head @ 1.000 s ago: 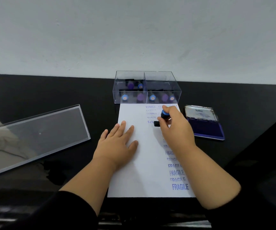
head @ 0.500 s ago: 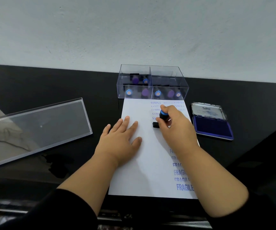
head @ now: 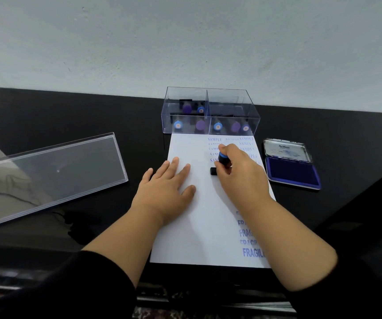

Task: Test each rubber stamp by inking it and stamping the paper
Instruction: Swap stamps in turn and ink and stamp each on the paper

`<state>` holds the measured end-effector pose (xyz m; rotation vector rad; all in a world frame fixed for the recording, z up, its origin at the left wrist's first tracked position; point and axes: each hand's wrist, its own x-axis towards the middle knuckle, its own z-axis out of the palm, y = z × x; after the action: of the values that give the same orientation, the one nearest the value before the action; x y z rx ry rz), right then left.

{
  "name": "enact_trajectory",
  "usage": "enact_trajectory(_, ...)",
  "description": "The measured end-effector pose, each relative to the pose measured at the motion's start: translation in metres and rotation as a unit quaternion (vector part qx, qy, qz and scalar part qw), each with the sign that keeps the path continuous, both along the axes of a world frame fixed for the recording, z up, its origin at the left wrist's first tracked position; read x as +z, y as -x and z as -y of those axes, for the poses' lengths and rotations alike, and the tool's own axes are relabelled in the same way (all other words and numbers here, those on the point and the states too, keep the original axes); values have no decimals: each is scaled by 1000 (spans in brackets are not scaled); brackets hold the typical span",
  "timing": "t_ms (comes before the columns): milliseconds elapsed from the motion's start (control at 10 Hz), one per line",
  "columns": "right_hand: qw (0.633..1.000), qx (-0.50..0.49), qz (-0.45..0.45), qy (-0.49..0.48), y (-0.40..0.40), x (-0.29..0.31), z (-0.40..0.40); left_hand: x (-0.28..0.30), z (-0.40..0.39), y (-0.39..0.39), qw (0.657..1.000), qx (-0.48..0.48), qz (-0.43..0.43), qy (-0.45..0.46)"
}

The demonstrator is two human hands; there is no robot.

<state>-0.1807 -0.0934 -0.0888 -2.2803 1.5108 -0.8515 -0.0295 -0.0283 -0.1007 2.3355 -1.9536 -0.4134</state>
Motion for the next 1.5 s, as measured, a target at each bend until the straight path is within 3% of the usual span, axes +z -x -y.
enact_trajectory(200, 999, 13, -23, 33, 0, -2, -1, -1, -1, 0, 1000, 2, -3, 1)
enact_trajectory(400, 1000, 10, 9, -1, 2, -3, 3, 0, 0, 0, 1000, 1, -3, -1)
enact_trajectory(600, 987, -56, 151, -21, 19, 3, 10, -1, -1, 1, 1000, 4, -8, 5)
enact_trajectory(800, 977, -82, 197, -26, 25, 2, 19, -1, -1, 1, 1000, 5, -8, 4)
enact_trajectory(1500, 976, -88, 199, -27, 24, 2, 22, -1, 0, 0, 1000, 7, -7, 5)
